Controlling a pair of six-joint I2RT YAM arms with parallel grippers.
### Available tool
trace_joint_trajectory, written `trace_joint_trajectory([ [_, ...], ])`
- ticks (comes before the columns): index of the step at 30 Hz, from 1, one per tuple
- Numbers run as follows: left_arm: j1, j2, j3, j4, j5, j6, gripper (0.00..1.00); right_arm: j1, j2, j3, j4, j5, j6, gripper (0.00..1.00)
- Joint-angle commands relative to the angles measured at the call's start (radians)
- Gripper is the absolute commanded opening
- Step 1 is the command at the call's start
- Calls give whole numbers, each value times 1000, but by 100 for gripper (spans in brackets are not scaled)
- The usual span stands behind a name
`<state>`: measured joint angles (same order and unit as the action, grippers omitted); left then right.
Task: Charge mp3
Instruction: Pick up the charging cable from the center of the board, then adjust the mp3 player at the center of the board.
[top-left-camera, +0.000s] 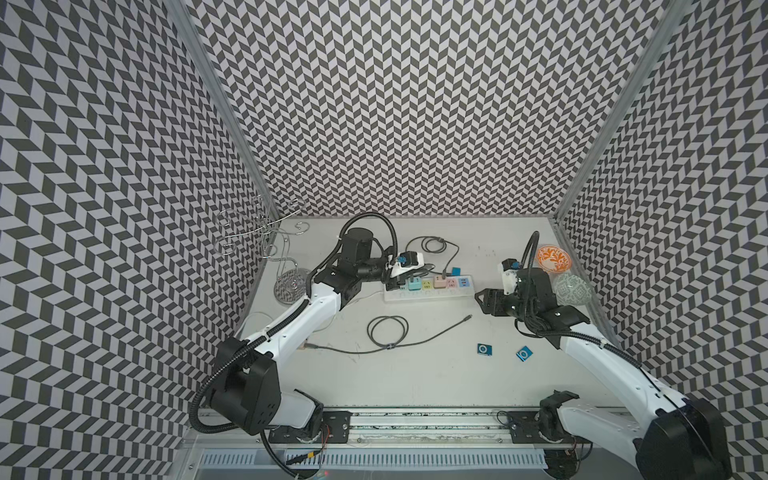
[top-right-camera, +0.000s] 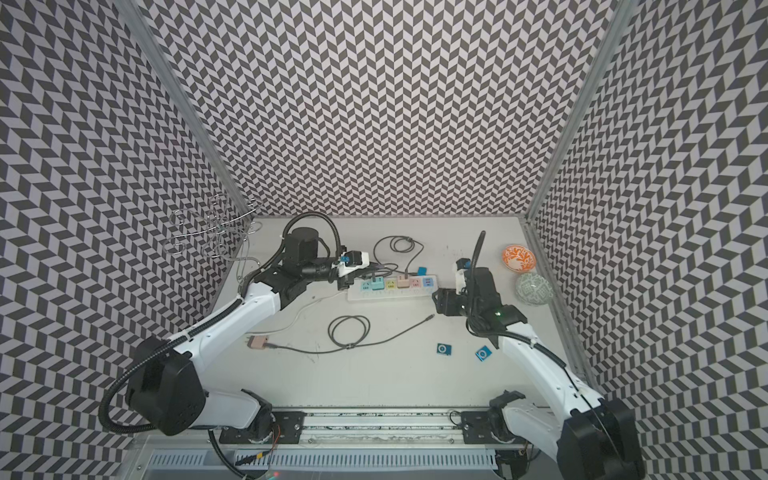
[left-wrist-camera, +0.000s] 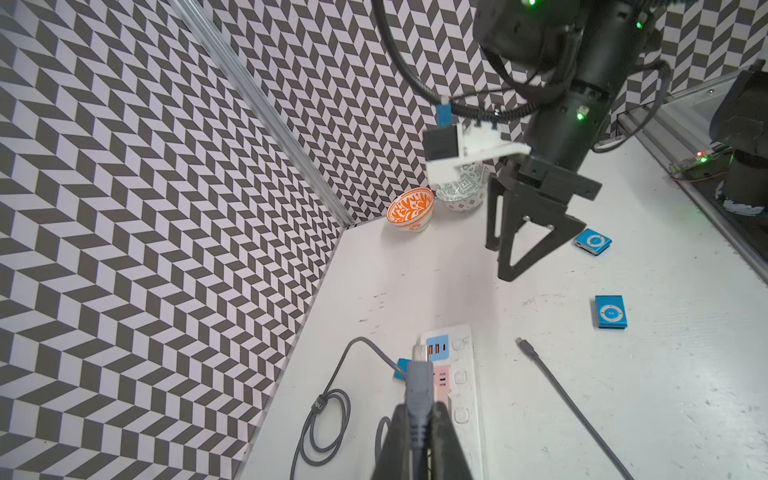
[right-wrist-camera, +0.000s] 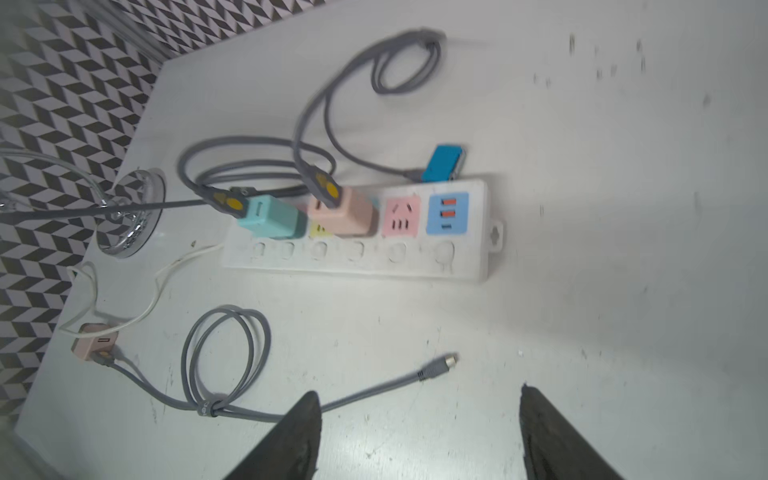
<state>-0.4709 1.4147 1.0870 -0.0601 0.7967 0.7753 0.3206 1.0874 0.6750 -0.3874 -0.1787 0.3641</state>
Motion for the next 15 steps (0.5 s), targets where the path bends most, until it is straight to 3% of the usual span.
trace_joint_trajectory([
  [1, 2, -34, -18, 46, 4, -33, 0, 29, -11, -59, -66, 41, 190, 73],
  [8, 1, -49, -42, 76, -4, -69, 0, 128, -24, -185, -55, 74, 286, 74],
  [15, -1, -52, -57, 100, -7, -91, 0, 213, 51, -193, -19, 72, 306, 74],
])
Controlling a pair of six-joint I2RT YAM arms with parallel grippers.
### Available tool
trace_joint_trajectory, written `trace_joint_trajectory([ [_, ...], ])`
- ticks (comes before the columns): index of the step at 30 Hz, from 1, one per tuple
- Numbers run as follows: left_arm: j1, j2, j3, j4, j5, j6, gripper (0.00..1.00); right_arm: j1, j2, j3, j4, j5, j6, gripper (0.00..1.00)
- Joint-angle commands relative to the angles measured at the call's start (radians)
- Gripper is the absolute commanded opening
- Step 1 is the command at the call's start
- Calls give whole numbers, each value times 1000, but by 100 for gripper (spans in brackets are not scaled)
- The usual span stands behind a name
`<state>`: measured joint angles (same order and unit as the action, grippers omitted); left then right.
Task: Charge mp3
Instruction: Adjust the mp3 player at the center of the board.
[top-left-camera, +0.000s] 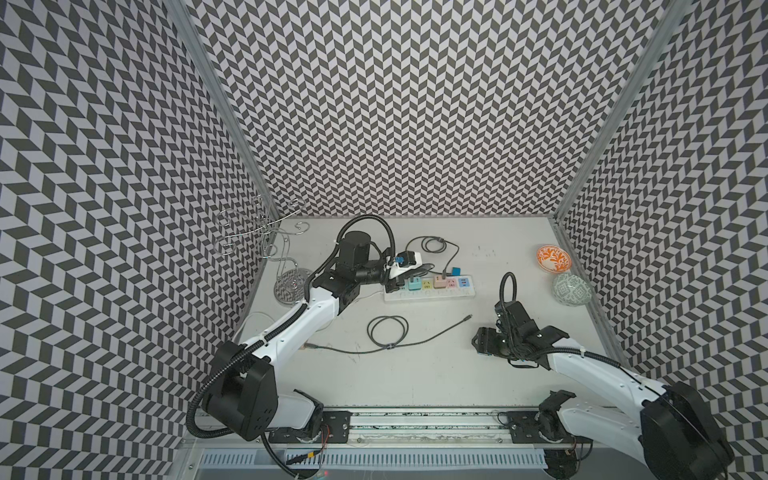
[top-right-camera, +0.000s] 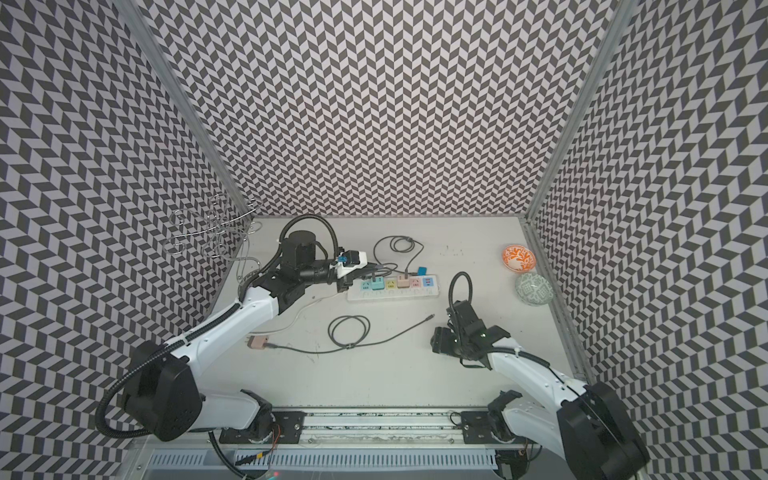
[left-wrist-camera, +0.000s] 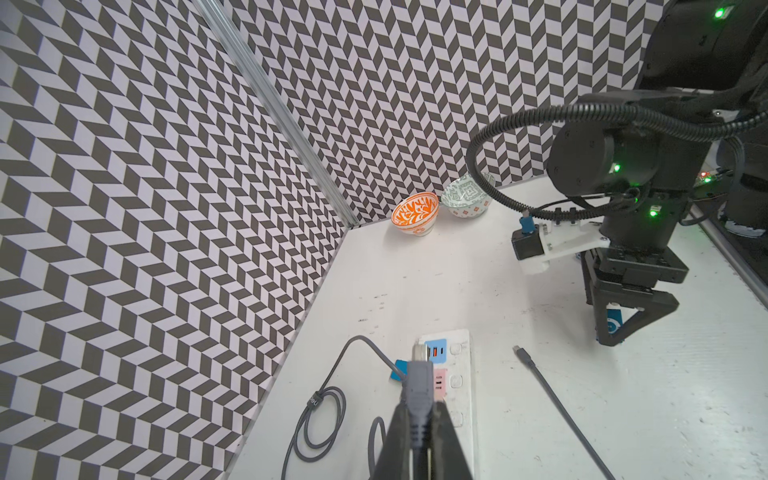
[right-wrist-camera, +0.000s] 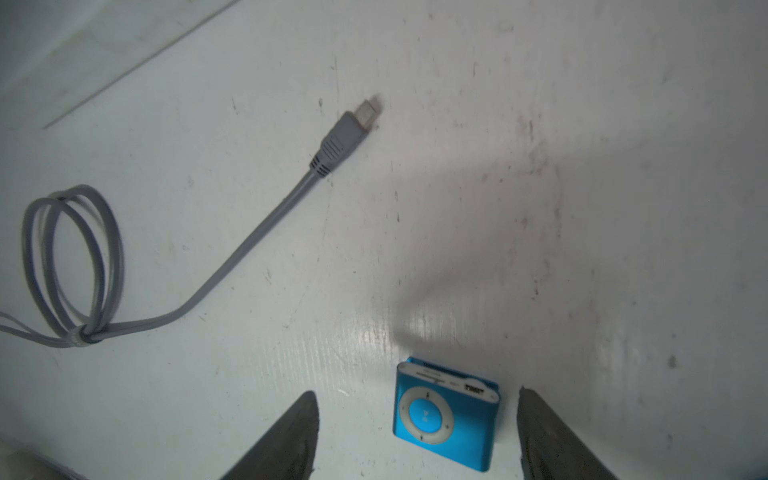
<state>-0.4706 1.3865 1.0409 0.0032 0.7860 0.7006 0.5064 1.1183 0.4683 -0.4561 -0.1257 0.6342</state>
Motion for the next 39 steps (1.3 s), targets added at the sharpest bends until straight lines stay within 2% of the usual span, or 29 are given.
trace_joint_trajectory([
  [1, -2, -24, -13, 38, 4, -18, 0, 37, 29, 15, 57, 12, 35, 74],
  [6, -3, -26, -16, 38, -2, -18, 0, 70, 83, 34, 137, -27, 13, 72],
  [13, -3, -22, -16, 37, -13, -14, 0, 119, 209, 147, 155, -24, -139, 75],
  [17, -3, -20, -13, 37, -16, -15, 0, 132, 174, 174, 63, 59, -103, 77],
  [21, -3, -16, -13, 43, -17, -17, 0, 150, 84, 128, -29, 121, -36, 77],
  [25, -3, -9, -9, 53, -16, -29, 0, 173, 0, 35, -39, 115, 60, 75],
  [29, -5, -17, -16, 66, -13, -39, 0, 218, -48, -31, 45, 85, 110, 74],
  [36, -17, -36, -33, 76, -22, -48, 0, 293, 35, -51, 100, 138, 156, 74],
  [39, -23, -43, -36, 76, -25, -50, 0, 303, 78, -34, 105, 176, 155, 69],
])
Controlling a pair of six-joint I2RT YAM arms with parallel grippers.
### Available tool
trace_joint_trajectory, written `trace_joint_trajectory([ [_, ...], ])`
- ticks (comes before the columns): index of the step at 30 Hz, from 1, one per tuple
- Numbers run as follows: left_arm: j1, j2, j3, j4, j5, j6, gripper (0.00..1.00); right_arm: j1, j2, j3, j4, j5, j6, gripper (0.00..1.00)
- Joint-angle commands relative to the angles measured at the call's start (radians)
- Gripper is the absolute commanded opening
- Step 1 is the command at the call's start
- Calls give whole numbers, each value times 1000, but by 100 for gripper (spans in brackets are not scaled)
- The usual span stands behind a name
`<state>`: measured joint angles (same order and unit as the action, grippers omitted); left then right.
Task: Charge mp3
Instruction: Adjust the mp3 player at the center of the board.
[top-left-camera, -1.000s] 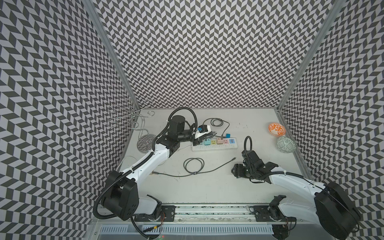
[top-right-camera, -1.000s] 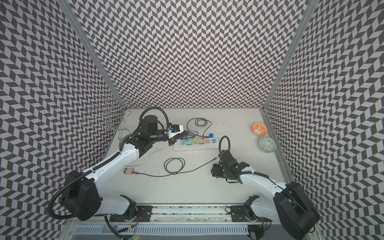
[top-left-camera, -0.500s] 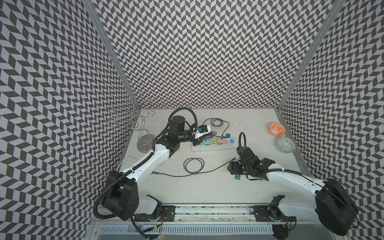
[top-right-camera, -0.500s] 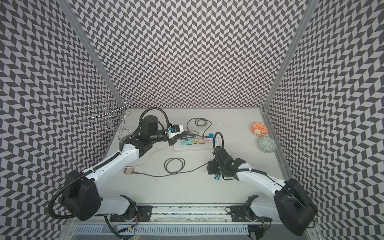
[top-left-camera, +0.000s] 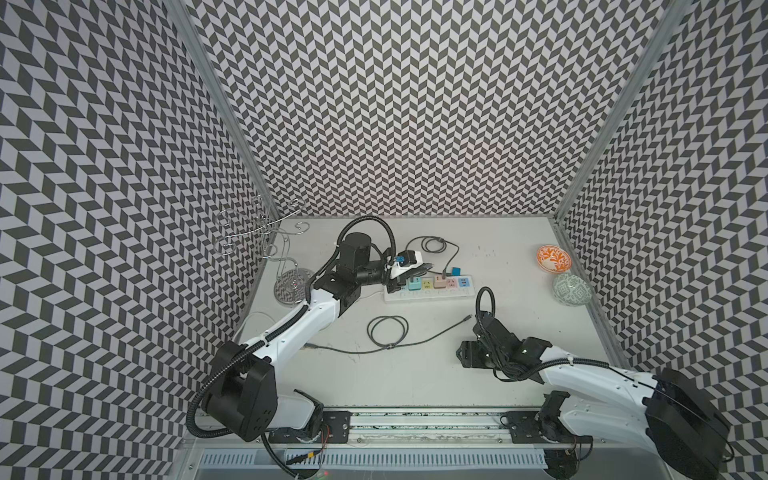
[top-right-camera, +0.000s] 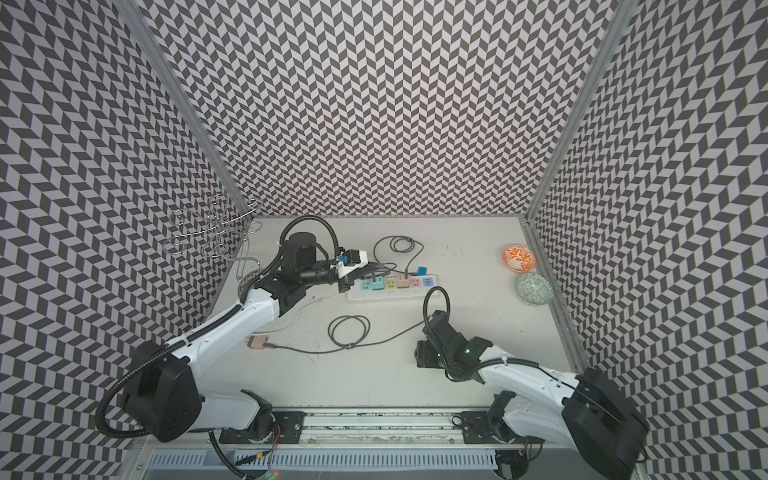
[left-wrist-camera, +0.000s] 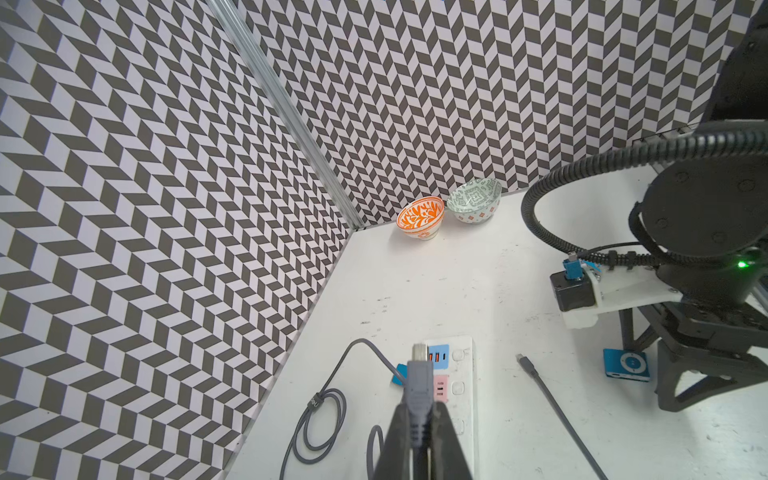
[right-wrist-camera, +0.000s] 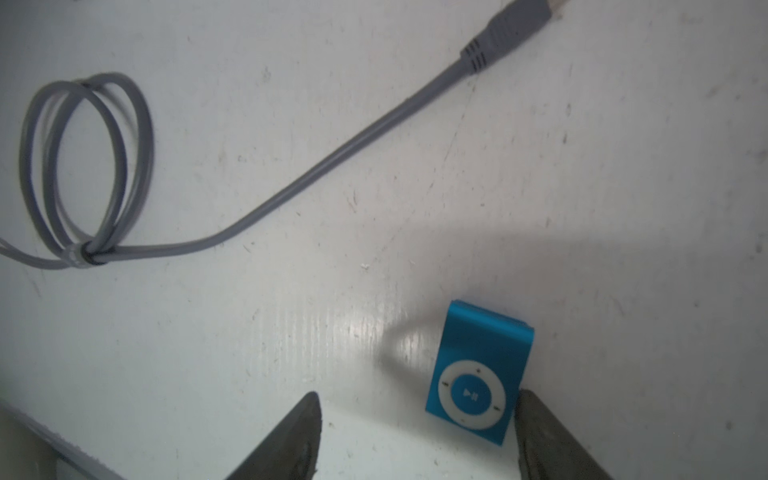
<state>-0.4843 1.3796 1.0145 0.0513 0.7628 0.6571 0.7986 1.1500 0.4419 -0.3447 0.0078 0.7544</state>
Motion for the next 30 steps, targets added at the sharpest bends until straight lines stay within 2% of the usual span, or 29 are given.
trace_joint_trajectory([
  [1, -10, -40, -10, 27, -5, -5, 0, 15, 59, 1, -21, 58, 36, 68],
  [9, -16, -60, -29, 33, -16, -5, 0, 87, 110, -2, -59, 152, 34, 55],
  [14, -16, -58, -28, 35, -21, -5, 0, 128, 167, 20, -69, 188, 48, 51],
  [22, -17, -58, -27, 33, -25, -2, 0, 137, 240, 80, -46, 210, 22, 37],
  [30, -16, -62, -30, 36, -30, 0, 0, 137, 322, 142, -37, 250, 8, 32],
])
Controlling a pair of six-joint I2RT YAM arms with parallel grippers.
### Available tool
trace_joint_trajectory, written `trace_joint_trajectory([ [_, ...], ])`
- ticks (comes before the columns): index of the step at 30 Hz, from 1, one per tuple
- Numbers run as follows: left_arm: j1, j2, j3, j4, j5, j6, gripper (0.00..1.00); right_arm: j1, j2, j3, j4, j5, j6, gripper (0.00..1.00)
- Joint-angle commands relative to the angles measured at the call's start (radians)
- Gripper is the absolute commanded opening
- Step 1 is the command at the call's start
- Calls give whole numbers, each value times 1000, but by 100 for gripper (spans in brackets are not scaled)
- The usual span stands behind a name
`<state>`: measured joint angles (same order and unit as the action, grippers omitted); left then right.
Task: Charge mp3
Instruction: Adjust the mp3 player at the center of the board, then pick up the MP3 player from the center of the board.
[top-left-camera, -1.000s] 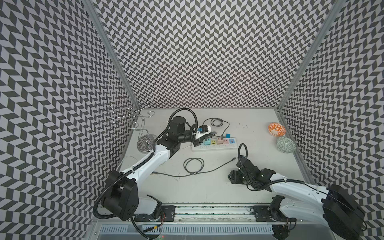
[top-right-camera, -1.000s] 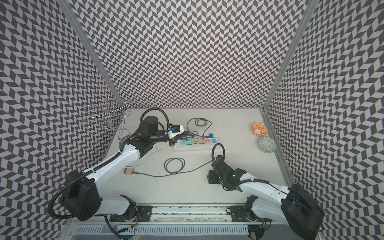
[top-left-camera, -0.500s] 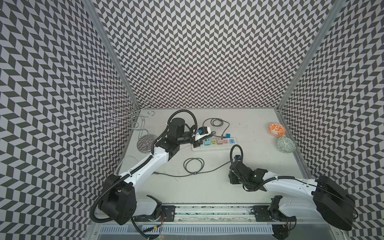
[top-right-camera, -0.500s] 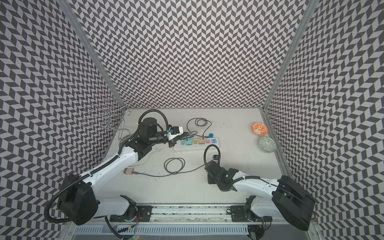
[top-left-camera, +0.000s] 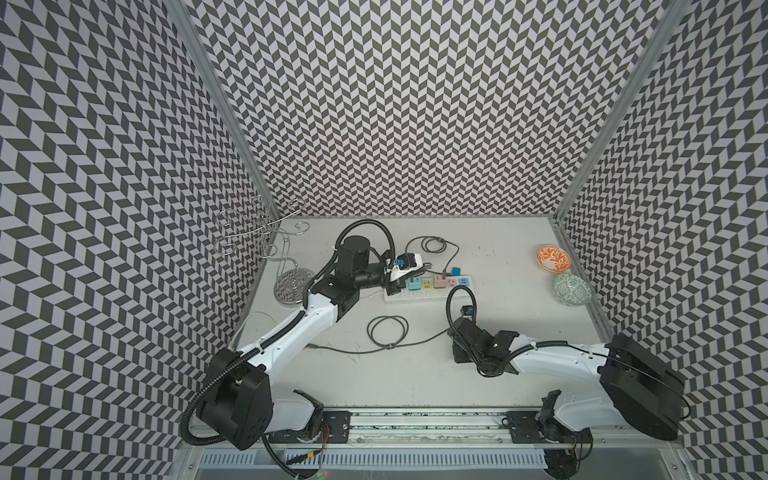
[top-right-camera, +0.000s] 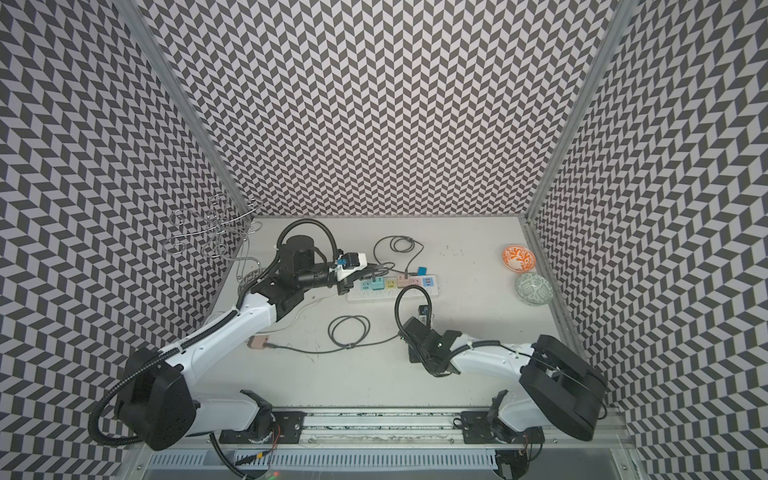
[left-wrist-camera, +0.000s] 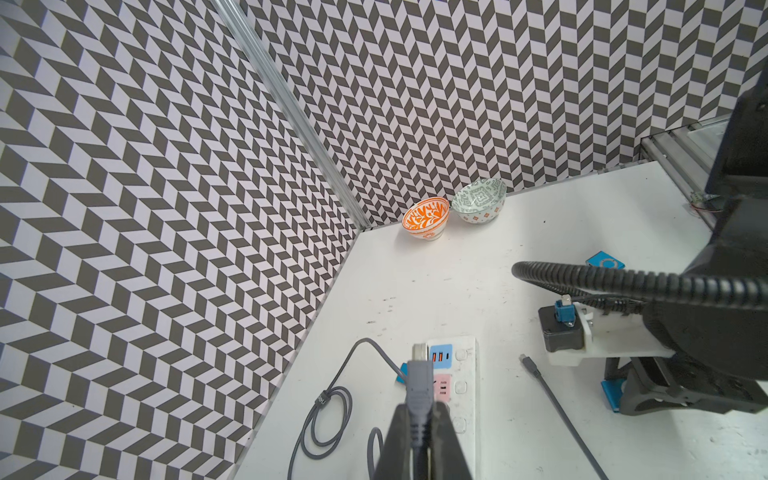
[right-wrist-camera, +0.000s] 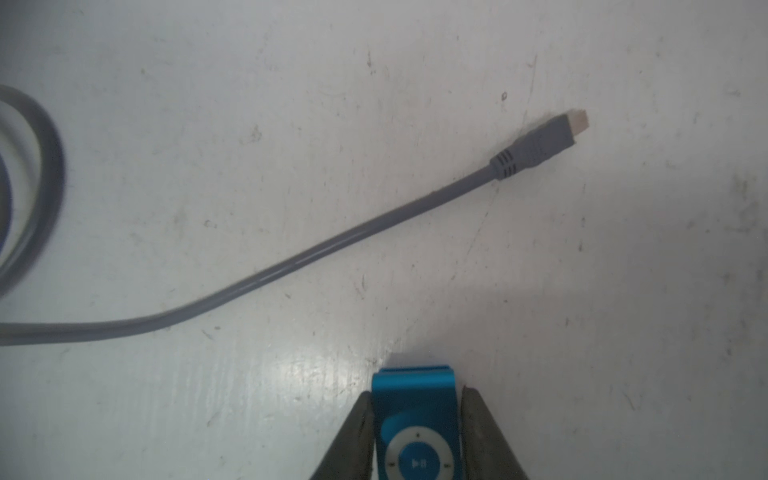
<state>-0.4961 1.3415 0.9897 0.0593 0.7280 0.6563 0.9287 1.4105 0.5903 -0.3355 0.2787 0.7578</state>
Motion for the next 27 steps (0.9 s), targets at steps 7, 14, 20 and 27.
trace_joint_trajectory([
  [7, -4, -30, -13, 36, -2, -7, 0, 6, 75, 15, -34, -18, 27, 42],
  [14, -5, -30, -13, 45, 5, -18, 0, 43, 3, -46, -40, -23, 88, 53],
  [20, -7, -28, -13, 47, 6, -24, 0, 84, -19, -125, 20, -52, 135, 52],
  [27, -8, -23, -8, 46, 9, -29, 0, 87, 10, -109, 29, -42, 110, 49],
])
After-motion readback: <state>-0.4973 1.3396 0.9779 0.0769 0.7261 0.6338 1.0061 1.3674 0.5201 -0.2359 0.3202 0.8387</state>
